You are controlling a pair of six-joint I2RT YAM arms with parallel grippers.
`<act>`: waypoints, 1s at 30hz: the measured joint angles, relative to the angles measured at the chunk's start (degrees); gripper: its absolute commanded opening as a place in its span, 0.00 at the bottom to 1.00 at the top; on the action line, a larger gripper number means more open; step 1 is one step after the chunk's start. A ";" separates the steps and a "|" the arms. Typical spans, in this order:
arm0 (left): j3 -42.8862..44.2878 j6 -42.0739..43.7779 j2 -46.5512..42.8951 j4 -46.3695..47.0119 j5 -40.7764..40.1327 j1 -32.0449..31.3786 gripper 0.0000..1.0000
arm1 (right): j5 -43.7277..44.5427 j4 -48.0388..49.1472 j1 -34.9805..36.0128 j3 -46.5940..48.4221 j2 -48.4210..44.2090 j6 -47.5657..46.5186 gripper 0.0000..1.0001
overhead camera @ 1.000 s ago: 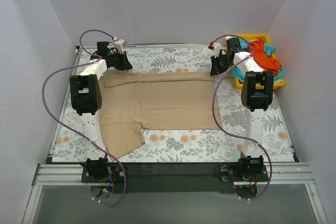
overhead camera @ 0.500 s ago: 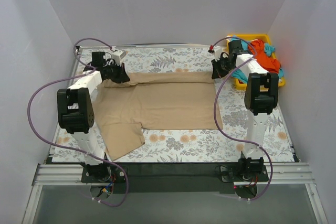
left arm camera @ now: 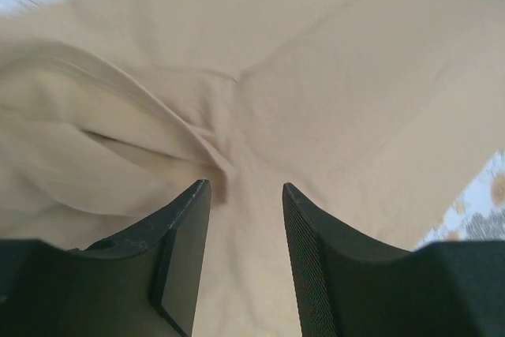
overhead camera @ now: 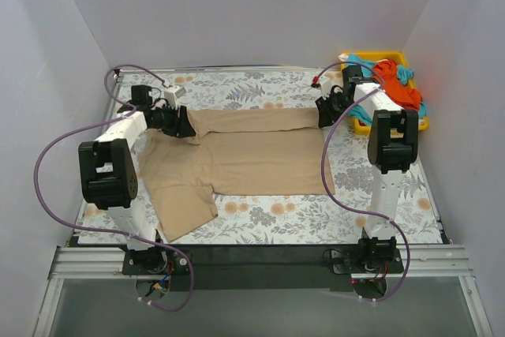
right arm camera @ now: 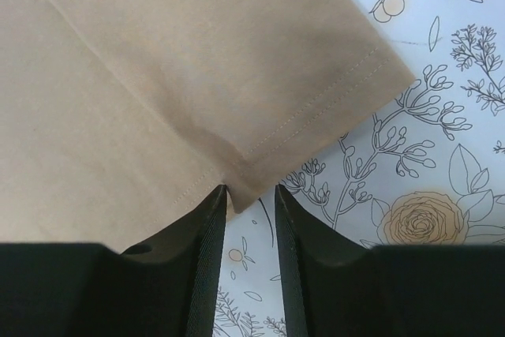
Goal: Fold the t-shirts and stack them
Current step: Fold the tshirt
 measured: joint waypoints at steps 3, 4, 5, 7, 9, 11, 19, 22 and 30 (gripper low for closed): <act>5.86 -2.36 0.07 1.95 -0.70 2.05 0.42 | -0.50 -0.79 0.00 0.79 -0.13 0.46 0.36; 7.30 -3.23 0.07 3.23 -1.44 2.58 0.44 | -0.68 -1.16 0.00 1.42 -0.13 0.87 0.38; 8.57 -4.00 0.17 4.42 -2.69 3.06 0.45 | -0.85 -1.46 0.02 2.27 -0.11 1.38 0.47; 10.75 -5.49 1.16 6.34 -4.98 3.54 0.45 | -1.09 -1.62 0.02 4.15 -0.11 2.45 0.50; 13.35 -6.69 3.41 7.54 -7.50 3.50 0.45 | -1.11 -1.55 0.02 5.90 -0.11 3.17 0.51; 15.43 -7.85 6.40 8.72 -9.77 3.45 0.46 | -1.27 -1.46 0.07 6.82 -0.11 3.74 0.52; 21.86 -11.15 17.94 9.05 -14.80 3.17 0.40 | -1.49 -1.62 0.72 7.08 0.87 5.18 0.52; 21.88 -11.39 18.84 8.13 -15.76 3.08 0.27 | -1.49 -1.68 0.87 7.10 1.14 5.40 0.52; 21.44 -12.15 18.43 6.47 -15.78 2.99 0.00 | -1.44 -1.92 1.20 7.37 1.27 5.64 0.51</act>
